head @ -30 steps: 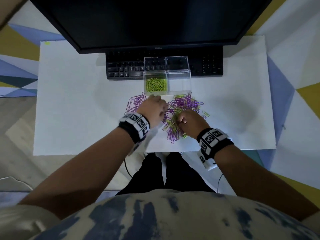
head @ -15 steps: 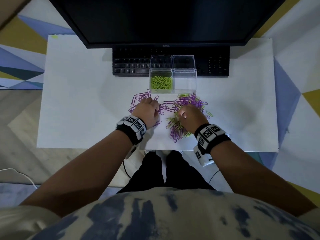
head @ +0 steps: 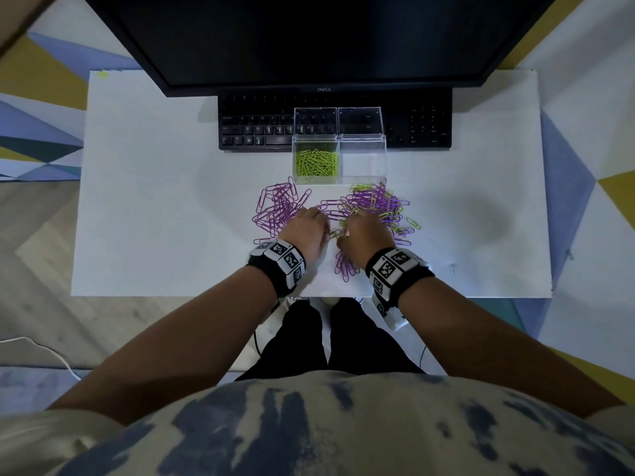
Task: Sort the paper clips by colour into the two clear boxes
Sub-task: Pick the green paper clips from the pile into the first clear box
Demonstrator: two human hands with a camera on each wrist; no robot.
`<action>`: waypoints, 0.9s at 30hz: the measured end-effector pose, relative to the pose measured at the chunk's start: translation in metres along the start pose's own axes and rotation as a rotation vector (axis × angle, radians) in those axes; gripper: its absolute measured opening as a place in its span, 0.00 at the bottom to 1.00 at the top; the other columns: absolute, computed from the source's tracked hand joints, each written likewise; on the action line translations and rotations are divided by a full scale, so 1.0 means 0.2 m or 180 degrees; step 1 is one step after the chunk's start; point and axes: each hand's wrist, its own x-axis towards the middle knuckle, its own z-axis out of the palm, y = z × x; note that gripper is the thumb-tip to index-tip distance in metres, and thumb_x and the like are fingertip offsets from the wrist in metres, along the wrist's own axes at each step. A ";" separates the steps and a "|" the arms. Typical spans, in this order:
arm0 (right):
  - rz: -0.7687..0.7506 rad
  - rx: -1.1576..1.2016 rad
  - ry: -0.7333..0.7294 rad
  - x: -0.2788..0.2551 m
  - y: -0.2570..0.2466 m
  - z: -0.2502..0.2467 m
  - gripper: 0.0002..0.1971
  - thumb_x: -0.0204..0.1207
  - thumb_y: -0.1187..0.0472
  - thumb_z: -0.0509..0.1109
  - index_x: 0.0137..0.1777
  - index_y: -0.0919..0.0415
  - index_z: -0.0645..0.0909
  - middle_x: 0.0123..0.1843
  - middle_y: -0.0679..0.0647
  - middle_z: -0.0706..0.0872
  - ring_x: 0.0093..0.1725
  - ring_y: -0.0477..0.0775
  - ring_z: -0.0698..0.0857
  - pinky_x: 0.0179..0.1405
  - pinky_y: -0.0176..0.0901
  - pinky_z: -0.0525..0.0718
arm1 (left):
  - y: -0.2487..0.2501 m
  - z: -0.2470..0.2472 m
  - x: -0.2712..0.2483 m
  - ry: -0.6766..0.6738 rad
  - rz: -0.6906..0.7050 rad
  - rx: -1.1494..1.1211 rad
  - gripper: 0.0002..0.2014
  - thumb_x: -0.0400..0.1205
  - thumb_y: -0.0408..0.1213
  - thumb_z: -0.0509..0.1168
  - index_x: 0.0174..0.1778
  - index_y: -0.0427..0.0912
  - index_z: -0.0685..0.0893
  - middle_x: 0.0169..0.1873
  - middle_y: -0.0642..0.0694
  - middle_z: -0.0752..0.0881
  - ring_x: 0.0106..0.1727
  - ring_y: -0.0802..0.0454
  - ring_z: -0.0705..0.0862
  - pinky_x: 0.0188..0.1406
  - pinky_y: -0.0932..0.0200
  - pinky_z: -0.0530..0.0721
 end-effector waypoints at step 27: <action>0.0707 0.3433 -0.0216 0.02 0.08 -0.17 0.12 0.75 0.70 0.57 0.37 0.64 0.81 0.31 0.56 0.75 0.30 0.52 0.76 0.33 0.43 0.79 | 0.00 -0.10 -0.04 0.0421 -0.1080 -0.1904 0.06 0.83 0.33 0.56 0.43 0.42 0.77 0.33 0.51 0.82 0.30 0.57 0.78 0.28 0.65 0.73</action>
